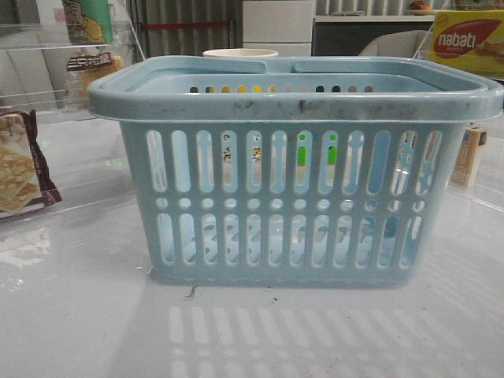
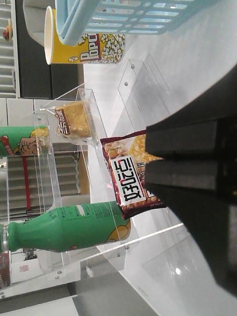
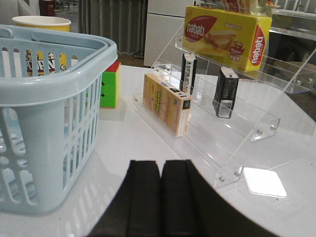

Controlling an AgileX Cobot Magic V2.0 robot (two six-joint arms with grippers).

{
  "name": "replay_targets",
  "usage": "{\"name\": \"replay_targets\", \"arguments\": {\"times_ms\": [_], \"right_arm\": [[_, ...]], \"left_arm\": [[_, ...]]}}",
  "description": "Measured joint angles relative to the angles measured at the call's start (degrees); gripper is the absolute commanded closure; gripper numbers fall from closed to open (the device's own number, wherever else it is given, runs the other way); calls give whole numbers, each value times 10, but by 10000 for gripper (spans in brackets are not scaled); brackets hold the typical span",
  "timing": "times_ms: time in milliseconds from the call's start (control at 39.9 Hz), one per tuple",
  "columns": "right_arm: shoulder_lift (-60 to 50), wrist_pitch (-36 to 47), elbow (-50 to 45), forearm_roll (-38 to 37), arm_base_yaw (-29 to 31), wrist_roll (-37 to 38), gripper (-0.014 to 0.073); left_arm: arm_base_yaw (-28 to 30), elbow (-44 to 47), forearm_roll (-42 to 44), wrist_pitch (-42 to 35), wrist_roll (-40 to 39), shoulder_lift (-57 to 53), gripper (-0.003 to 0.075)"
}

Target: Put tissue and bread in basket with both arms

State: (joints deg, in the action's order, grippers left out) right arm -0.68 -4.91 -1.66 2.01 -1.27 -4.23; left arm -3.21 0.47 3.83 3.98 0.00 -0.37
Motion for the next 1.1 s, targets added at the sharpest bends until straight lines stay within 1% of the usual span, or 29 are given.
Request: {"name": "replay_targets", "arguments": {"times_ms": [652, 953, 1028, 1103], "right_arm": [[0, 0, 0, 0, 0, 0, 538], [0, 19, 0, 0, 0, 0, 538], [0, 24, 0, 0, 0, 0, 538], [0, 44, 0, 0, 0, 0, 538]], "left_arm": [[0, 0, 0, 0, 0, 0, 625], [0, 0, 0, 0, 0, 0, 626], [0, 0, 0, -9, 0, 0, 625], [0, 0, 0, -34, 0, 0, 625]]}}
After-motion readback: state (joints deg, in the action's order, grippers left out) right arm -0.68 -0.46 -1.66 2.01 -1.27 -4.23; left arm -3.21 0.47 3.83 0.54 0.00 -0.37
